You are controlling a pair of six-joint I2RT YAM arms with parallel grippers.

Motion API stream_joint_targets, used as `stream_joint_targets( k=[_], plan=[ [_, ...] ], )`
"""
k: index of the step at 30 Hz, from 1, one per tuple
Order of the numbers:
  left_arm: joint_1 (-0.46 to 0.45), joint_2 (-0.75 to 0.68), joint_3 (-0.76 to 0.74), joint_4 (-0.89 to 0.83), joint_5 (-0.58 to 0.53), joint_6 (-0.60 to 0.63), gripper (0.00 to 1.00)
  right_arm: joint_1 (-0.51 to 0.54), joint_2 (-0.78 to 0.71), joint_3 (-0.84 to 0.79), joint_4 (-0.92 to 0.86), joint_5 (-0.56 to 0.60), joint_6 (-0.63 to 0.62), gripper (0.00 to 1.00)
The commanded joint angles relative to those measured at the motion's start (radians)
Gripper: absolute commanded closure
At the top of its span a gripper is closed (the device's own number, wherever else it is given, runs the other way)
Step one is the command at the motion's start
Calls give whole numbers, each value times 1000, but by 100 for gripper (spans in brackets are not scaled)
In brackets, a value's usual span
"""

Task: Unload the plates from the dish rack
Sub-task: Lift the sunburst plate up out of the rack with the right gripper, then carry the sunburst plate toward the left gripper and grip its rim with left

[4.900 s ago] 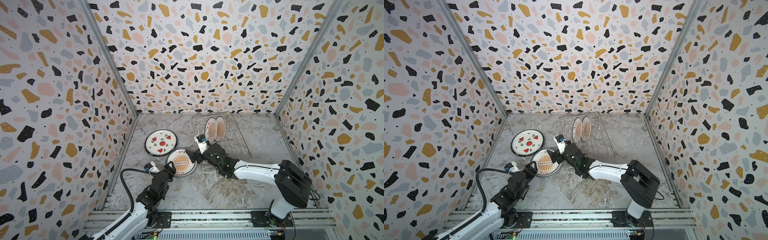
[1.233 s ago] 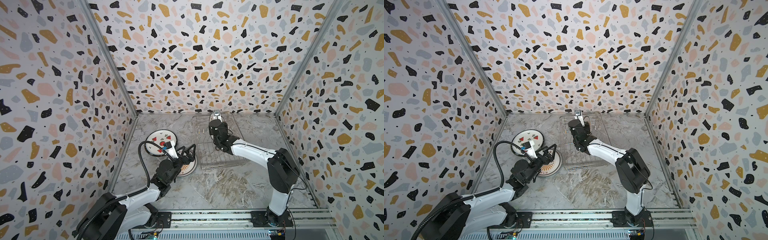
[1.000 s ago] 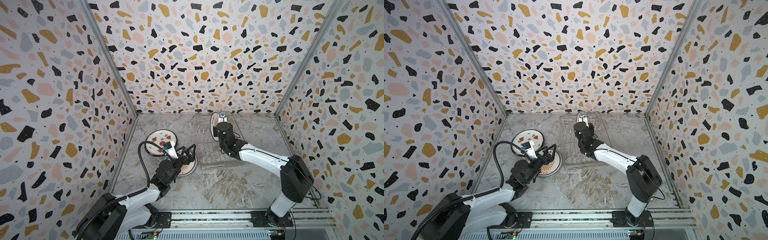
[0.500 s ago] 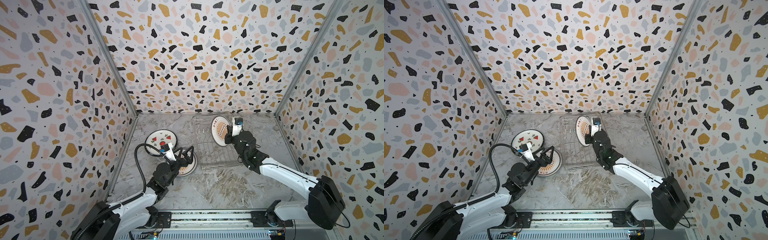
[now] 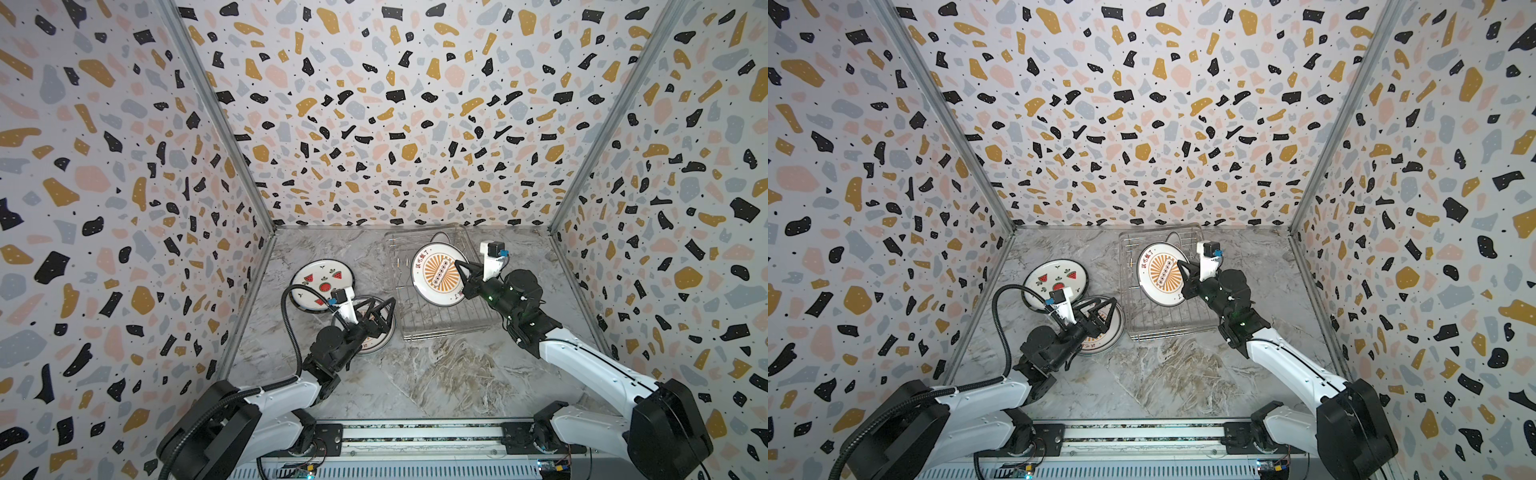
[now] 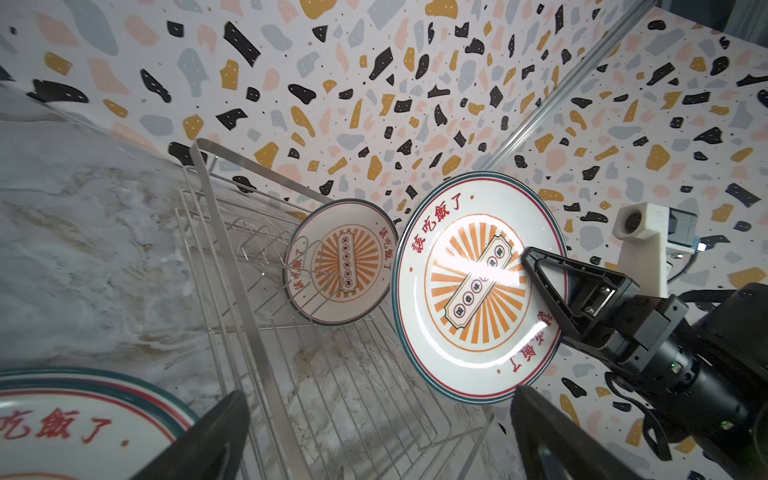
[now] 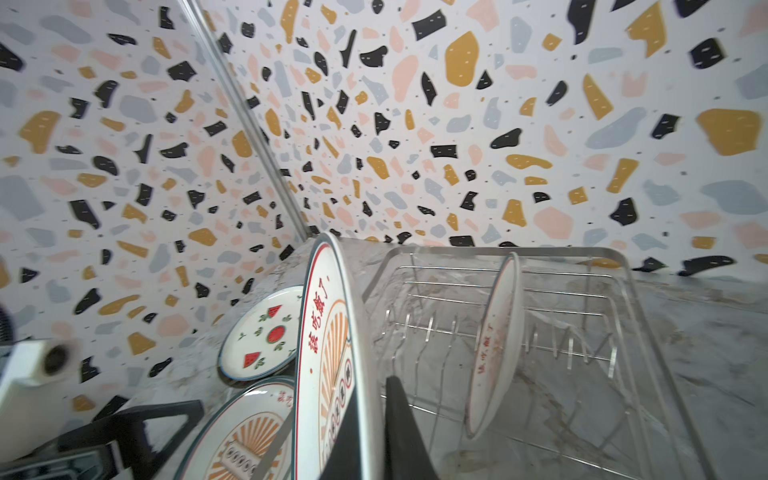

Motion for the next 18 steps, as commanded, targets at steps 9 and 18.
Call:
stream_joint_targets(
  k=[9,18],
  plan=[
    [-5,75,-8,292,143,-61,8,-8,-26,-50,248,-319,172,99],
    [-16,142,36,300,172,-102,31,3,31,-60,310,-354,204,99]
  ],
)
